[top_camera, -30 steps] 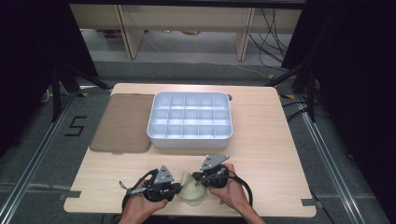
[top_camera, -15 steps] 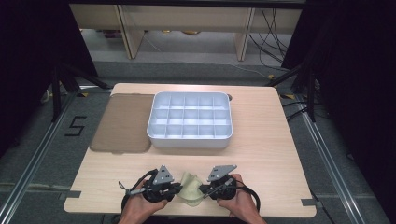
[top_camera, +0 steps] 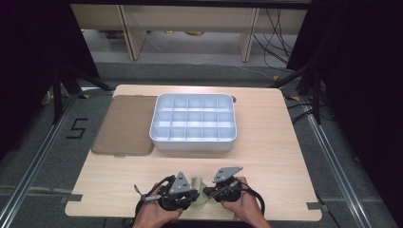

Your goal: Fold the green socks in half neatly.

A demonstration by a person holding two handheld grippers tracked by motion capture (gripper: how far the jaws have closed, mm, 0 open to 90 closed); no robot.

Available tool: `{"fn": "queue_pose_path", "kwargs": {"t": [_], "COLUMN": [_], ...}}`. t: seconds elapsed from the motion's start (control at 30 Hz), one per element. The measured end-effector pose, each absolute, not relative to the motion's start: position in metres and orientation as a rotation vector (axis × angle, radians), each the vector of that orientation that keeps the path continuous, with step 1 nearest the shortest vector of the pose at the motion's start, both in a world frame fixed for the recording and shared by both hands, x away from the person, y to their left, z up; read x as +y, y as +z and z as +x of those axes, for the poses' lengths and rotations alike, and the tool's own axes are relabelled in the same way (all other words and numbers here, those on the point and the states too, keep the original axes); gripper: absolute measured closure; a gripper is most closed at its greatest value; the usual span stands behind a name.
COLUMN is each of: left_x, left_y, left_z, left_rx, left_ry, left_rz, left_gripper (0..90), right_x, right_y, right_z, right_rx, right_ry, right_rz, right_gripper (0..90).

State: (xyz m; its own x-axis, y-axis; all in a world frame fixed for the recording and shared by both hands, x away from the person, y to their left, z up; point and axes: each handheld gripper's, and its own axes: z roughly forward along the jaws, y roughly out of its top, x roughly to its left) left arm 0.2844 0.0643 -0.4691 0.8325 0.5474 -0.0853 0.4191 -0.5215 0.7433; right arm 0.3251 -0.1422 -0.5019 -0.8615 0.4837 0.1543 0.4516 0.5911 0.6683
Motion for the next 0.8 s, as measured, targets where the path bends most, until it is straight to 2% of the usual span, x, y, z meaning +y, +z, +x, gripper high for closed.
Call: {"fn": "queue_pose_path", "kwargs": {"t": [0.2, 0.37, 0.53, 0.8], "left_x": [0.048, 0.045, 0.042, 0.039], "left_y": [-0.479, -0.49, -0.492, -0.497], "left_z": [0.288, 0.289, 0.29, 0.29], "left_rx": [0.627, 0.639, 0.632, 0.634], "left_ry": [0.189, 0.163, 0.157, 0.161], "left_rz": [2.234, 2.25, 2.268, 2.27], "left_gripper": [83.0, 83.2, 83.1, 82.9], "right_x": [-0.144, -0.154, -0.171, -0.16], "right_y": [-0.502, -0.498, -0.486, -0.472], "right_z": [0.326, 0.335, 0.345, 0.337], "right_rx": [2.766, 2.733, 2.636, 2.645], "right_ry": [1.16, 1.135, 1.25, 1.335], "right_rz": [0.836, 0.871, 0.917, 0.838], "right_gripper": [88.9, 87.0, 87.1, 87.0]}}
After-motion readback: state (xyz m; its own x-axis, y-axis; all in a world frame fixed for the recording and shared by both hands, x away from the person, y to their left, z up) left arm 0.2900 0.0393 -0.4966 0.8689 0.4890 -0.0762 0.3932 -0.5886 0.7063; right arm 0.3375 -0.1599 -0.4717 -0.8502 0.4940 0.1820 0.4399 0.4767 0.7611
